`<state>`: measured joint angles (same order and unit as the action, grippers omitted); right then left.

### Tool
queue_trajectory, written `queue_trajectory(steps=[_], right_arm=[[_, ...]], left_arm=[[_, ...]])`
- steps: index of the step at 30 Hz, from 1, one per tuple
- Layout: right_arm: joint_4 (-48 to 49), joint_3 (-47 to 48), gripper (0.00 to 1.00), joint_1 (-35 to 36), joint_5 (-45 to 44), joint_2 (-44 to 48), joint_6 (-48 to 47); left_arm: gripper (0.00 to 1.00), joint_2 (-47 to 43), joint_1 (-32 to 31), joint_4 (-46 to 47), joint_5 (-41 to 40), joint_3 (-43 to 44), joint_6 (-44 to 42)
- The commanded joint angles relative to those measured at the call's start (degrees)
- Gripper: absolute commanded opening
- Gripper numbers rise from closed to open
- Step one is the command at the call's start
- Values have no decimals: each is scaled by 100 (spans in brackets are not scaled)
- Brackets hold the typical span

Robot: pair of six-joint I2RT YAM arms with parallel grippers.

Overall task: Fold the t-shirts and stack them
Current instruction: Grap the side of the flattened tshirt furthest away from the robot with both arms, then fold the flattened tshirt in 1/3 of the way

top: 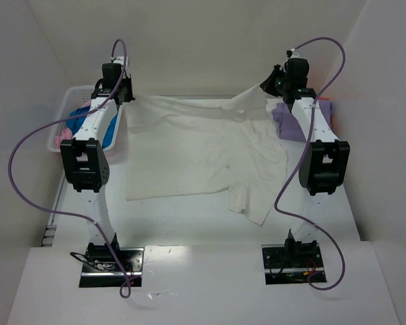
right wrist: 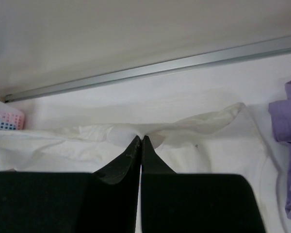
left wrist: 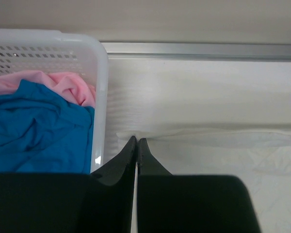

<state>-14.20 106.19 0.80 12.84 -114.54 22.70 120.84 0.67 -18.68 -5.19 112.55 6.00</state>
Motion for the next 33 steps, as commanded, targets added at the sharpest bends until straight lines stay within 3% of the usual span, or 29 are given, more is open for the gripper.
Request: queue_trajectory(steps=[1, 8, 13, 18, 23, 33], right_arm=[[67, 673, 0, -1, 218, -85, 77], [-610, 2833, 0, -53, 157, -1094, 15], [-822, 3241, 0, -53, 289, -1413, 15], [-751, 2706, 0, -106, 289, -1247, -37], [-339, 1512, 0, -159, 341, -703, 15], [364, -1273, 0, -212, 447, 861, 313]], left_arm=[[0, 115, 48, 40, 114, 678, -72], [0, 511, -5, -198, 54, 1252, -134], [0, 616, -58, -250, -70, 1313, -187], [0, 564, -58, -250, -183, 1094, -187], [0, 441, -58, -198, -236, 760, -240], [0, -481, -58, 101, -237, -1075, -187]])
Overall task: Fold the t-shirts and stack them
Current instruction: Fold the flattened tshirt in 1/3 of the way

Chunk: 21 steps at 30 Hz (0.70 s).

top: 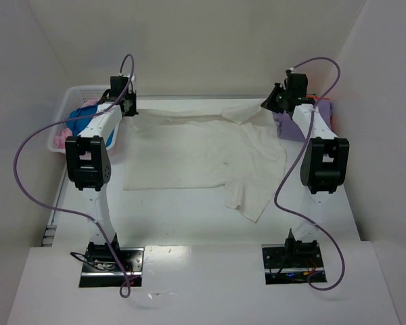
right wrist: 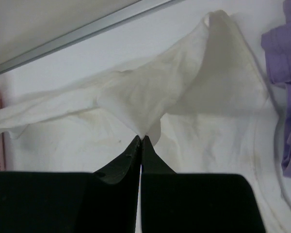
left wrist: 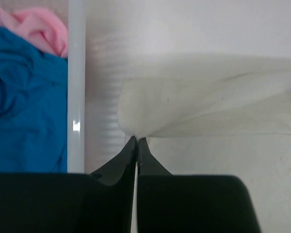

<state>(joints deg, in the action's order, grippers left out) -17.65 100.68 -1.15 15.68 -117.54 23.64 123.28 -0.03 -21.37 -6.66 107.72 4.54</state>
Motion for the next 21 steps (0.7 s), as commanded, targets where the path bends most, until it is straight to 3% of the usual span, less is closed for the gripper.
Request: queue_trajectory(steps=[1, 10, 21], right_arm=[[780, -865, 0, -17, 163, 1163, 220], [798, -2060, 0, -17, 628, 2260, 536], [798, -3634, 0, -17, 339, 2877, 642]], left_arm=[[0, -788, 12, 370, -90, -725, -40], [0, -1263, 12, 484, -143, -1446, 74], [0, -1632, 12, 475, -90, -2159, 241]])
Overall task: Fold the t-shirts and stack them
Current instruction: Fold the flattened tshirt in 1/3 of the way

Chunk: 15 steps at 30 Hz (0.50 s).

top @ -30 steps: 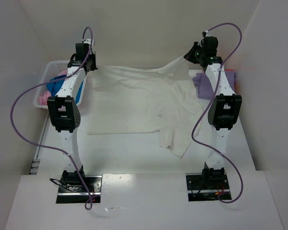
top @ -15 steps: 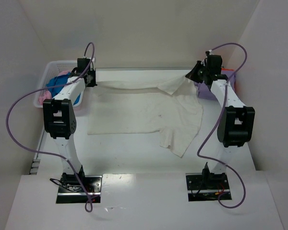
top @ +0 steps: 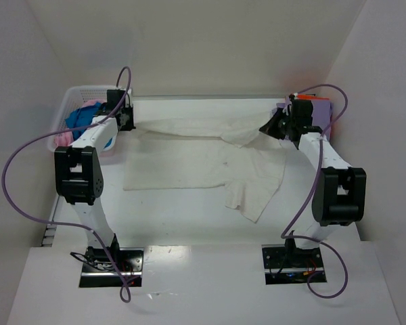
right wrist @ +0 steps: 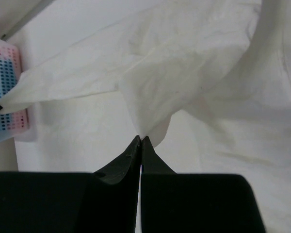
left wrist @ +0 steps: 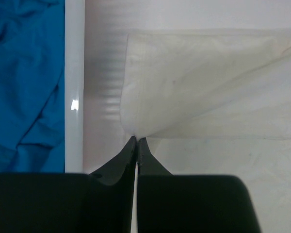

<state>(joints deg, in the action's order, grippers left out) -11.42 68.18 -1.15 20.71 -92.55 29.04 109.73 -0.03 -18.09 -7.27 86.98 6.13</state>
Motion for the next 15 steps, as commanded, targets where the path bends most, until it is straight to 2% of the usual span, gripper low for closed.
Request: queue_trajectory(steps=[1, 5, 15], right_arm=[[123, -524, 0, -17, -164, 378, 102], [122, -719, 0, -17, -164, 378, 102], [-405, -1026, 0, -17, -849, 378, 208]], left_arm=[[0, -277, 12, 148, -29, -137, 81], [0, -172, 12, 148, -29, -137, 81], [0, 66, -93, 95, -196, -14, -24]])
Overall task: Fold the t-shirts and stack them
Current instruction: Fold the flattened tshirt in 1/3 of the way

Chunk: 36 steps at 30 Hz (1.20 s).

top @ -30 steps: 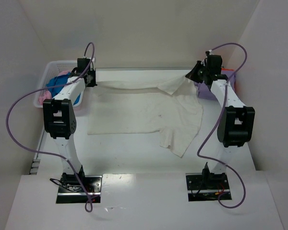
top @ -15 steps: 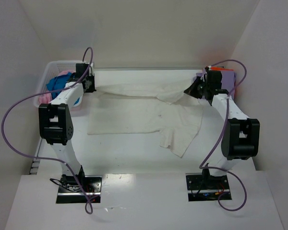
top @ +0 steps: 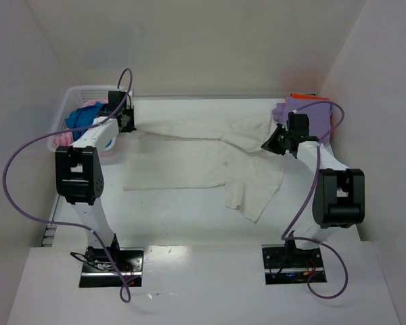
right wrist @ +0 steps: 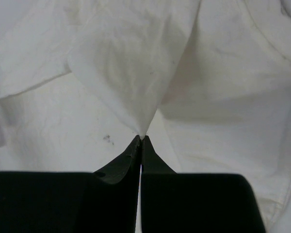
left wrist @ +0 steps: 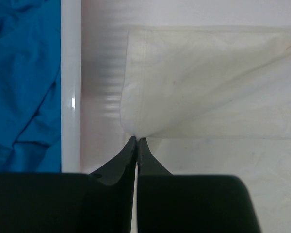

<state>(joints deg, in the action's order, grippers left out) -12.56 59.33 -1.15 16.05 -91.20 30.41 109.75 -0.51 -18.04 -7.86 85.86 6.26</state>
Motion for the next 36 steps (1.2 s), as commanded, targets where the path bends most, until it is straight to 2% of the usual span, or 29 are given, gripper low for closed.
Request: queue_trajectory(steps=[1, 4, 7, 13, 23, 30, 31, 32, 33, 35, 36], right_arm=[[-291, -141, 0, -69, -288, 304, 70], [-291, -80, 0, -70, -111, 515, 184], [-344, -158, 0, -70, -295, 515, 184], [-344, -387, 0, -70, -296, 50, 184], [-405, -440, 0, -70, -568, -109, 184], [-396, -335, 0, -70, -717, -109, 131], [-458, -334, 0, -70, -857, -57, 71], [-510, -256, 0, -70, -858, -56, 70], [-511, -255, 0, -131, -911, -56, 70], [-563, -194, 0, -193, -911, -3, 18], [-564, -194, 0, -254, -911, -3, 17]], left_arm=[[0, 125, -45, 90, -137, 97, -37], [0, 178, -45, 90, -137, 97, -37], [0, 178, -98, 90, -137, 97, -37], [0, 178, -98, 90, -190, -131, -37], [0, 11, -317, -156, -268, -517, -37], [1, 11, -318, -278, -462, -395, 76], [16, 11, -318, -340, -549, -334, 77], [16, 11, -318, -392, -550, -334, 77], [21, -59, -318, -393, -620, -334, 77], [46, -190, -318, -340, -620, -386, 138], [51, -191, -318, -340, -681, -386, 138]])
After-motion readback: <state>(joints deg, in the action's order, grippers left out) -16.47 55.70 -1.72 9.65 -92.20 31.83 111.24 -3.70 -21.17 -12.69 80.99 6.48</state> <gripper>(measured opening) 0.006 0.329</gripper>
